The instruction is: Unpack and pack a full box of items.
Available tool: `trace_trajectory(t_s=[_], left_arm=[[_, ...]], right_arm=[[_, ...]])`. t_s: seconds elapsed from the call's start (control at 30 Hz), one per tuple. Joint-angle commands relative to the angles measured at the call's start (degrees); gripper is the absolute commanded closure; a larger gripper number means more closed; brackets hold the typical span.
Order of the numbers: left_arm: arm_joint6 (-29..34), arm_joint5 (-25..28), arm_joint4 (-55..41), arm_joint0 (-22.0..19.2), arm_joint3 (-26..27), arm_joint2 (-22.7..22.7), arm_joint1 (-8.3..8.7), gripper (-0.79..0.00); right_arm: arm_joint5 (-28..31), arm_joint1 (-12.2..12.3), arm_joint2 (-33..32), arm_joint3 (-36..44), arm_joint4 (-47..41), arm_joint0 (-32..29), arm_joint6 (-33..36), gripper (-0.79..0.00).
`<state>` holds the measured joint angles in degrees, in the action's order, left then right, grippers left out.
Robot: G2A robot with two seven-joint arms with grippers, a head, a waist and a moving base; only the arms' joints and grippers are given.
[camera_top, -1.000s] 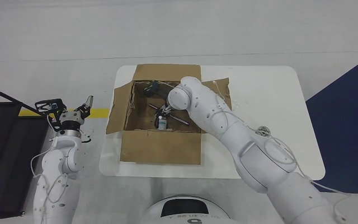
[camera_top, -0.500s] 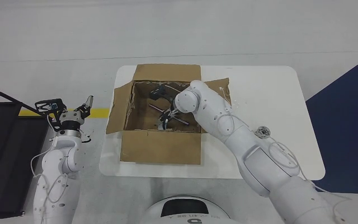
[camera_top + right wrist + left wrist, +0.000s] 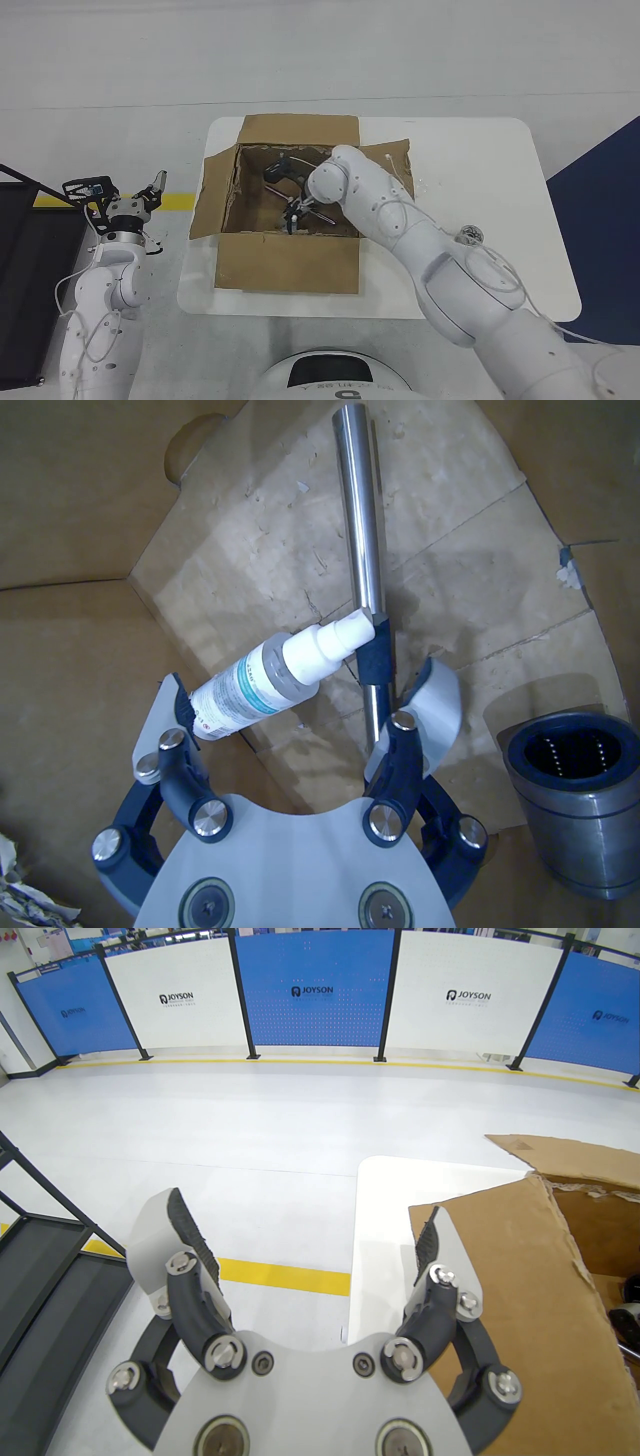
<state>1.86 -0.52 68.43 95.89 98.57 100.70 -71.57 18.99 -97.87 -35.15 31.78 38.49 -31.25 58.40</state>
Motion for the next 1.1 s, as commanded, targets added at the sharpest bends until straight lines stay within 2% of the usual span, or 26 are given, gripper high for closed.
trace_trajectory(t_s=[0.0,0.13,0.23,0.27,0.33,0.4,0.43,0.5,0.83,1.07], left_arm=[[0.0,0.0,0.0,0.0,0.0,0.0,0.0,-0.785],[0.0,0.0,0.0,0.0,0.0,0.0,0.0,-0.785],[0.0,0.0,0.0,0.0,0.0,0.0,0.0,-0.785],[0.0,0.0,0.0,0.0,0.0,0.0,0.0,-0.785],[0.0,0.0,0.0,0.0,0.0,0.0,0.0,-0.785],[0.0,0.0,0.0,0.0,0.0,0.0,0.0,-0.785],[0.0,0.0,0.0,0.0,0.0,0.0,0.0,-0.785],[0.0,0.0,0.0,0.0,0.0,0.0,0.0,-0.785],[0.0,0.0,0.0,0.0,0.0,0.0,0.0,-0.785],[0.0,0.0,0.0,0.0,0.0,0.0,0.0,-0.785]], right_arm=[[0.4,-0.6,0.3,-1.6,-0.3,0.6,-0.3,-0.603],[0.0,-1.9,1.3,-4.2,-0.3,1.3,-1.0,-0.566],[0.2,-2.7,2.0,-5.8,-0.2,1.7,-1.5,-0.502],[0.2,-3.0,2.1,-6.2,-0.2,1.9,-1.7,-0.425],[0.4,-3.5,2.4,-7.0,-0.1,2.2,-2.2,-0.351],[0.9,-3.8,2.5,-7.8,-0.1,2.5,-2.6,-0.243],[1.2,-4.0,2.5,-8.2,-0.2,2.7,-2.8,-0.123],[2.0,-4.1,2.3,-8.9,-0.5,3.1,-3.3,0.0],[7.3,-2.8,0.2,-10.8,-1.2,4.6,-7.3,0.0],[7.3,-0.9,-1.4,-8.5,-0.4,4.0,-8.6,0.0]])
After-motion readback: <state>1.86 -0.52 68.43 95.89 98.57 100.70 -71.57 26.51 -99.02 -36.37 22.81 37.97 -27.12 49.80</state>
